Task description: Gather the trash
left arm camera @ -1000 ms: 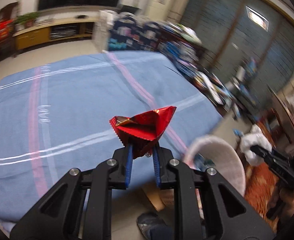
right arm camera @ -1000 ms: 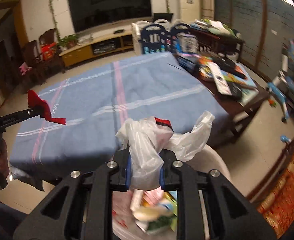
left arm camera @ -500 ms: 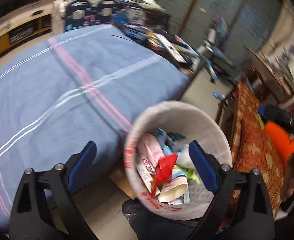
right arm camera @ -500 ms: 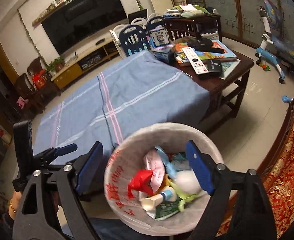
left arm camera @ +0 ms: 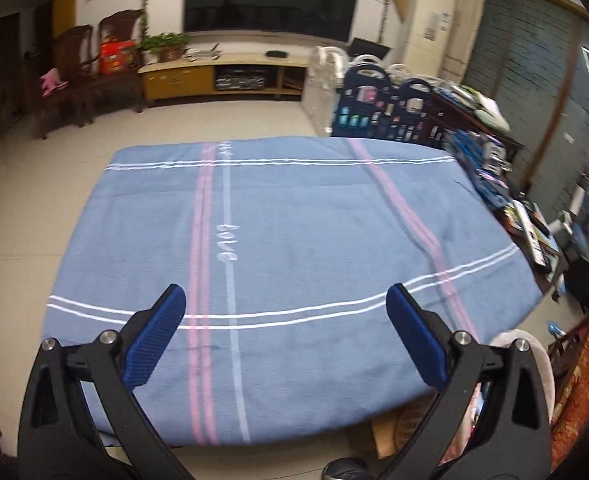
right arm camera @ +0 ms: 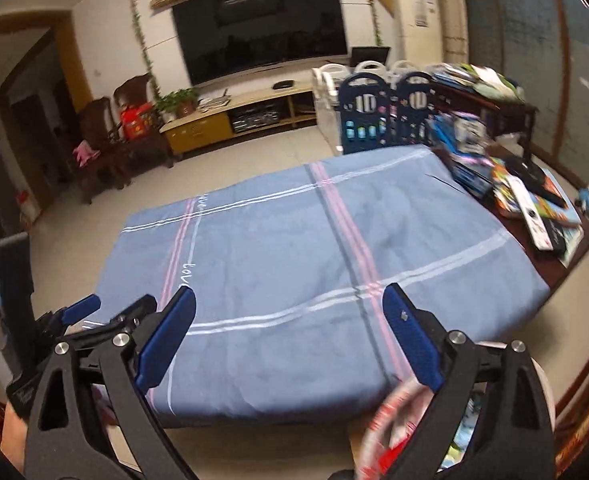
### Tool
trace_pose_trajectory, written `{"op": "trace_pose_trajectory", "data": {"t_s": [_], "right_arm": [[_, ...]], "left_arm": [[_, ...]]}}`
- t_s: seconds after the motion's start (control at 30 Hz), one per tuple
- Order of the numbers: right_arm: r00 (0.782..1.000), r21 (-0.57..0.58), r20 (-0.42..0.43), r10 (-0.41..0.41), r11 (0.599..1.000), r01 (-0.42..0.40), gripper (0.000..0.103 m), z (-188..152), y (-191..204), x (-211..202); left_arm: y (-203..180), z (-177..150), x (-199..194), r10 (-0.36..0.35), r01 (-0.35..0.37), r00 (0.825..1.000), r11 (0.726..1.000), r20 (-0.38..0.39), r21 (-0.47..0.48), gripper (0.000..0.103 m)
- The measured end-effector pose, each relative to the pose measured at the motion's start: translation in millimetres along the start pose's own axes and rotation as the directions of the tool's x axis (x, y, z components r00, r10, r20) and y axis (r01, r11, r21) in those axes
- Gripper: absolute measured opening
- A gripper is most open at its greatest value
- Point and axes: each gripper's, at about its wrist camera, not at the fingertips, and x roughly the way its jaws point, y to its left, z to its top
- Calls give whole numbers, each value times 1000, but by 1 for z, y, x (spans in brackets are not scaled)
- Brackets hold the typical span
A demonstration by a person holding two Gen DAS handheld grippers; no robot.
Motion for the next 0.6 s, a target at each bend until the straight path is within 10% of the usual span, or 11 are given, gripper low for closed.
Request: {"op": "trace_pose_trajectory", "data": {"t_s": [0.23,0.6], "right_arm": [[1000,-81,2,31,996,-30,98,17,72,53],[997,-57,-77,32,998,-36,98,-9,66,83]], "left_arm": [[56,12,-10,130,-132,991,982,-17,-134,100],[55,8,-3,229,-236,969,969,-89,-78,100]]}}
